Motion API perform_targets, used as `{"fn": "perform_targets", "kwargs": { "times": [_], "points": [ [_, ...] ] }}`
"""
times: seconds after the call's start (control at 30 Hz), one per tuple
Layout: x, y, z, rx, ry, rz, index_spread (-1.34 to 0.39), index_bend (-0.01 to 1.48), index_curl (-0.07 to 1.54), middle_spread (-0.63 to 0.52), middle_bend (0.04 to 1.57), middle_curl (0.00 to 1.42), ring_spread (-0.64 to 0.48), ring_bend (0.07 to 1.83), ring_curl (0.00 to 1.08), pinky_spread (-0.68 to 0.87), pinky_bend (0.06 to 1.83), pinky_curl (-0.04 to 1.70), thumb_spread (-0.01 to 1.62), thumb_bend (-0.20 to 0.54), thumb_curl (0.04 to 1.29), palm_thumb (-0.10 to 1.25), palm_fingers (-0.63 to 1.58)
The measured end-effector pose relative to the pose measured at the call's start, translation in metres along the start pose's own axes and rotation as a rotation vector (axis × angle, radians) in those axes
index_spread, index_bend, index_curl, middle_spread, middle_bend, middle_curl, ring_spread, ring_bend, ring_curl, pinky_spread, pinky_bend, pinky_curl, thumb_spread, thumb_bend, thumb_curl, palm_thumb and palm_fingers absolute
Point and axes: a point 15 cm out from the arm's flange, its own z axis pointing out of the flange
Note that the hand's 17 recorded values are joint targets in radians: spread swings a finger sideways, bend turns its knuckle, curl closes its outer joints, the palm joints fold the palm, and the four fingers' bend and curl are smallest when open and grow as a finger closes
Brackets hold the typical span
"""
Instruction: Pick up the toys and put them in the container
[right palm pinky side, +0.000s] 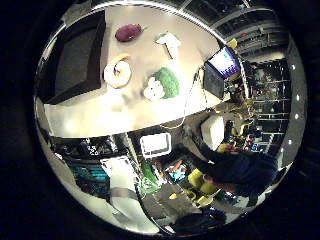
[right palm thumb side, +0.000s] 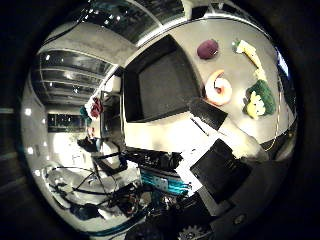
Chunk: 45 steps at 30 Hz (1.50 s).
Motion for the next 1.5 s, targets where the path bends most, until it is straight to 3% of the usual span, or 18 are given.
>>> {"fn": "perform_targets", "kwargs": {
  "times": [0.23,0.6,0.97,1.23,1.5],
  "points": [
    [0.033,-0.044,-0.003,0.043,0.023,0.03,-0.46,0.16,0.35,-0.03,0.2,0.31,0.12,0.2,0.2,0.44,0.21,0.27,1.04,-0.024,0.37,0.84,0.39],
    [0.116,-0.137,0.014,0.137,0.064,0.122,-0.37,0.13,0.24,0.02,0.21,0.33,0.15,0.32,0.24,0.44,0.38,0.31,1.06,-0.033,0.31,0.58,0.23],
    [0.184,-0.211,0.051,0.133,0.016,0.242,-0.28,0.13,0.22,0.09,0.25,0.34,0.19,0.37,0.25,0.43,0.46,0.32,1.05,-0.024,0.29,0.52,0.17],
    [0.211,-0.24,0.103,0.074,-0.04,0.304,-0.2,0.14,0.23,0.17,0.27,0.34,0.21,0.43,0.26,0.43,0.51,0.32,1.06,-0.024,0.29,0.52,0.14],
    [0.227,-0.244,0.172,-0.004,-0.06,0.332,-0.17,0.14,0.23,0.2,0.27,0.33,0.22,0.43,0.25,0.43,0.54,0.31,1.05,-0.024,0.29,0.52,0.11]
  ]
}}
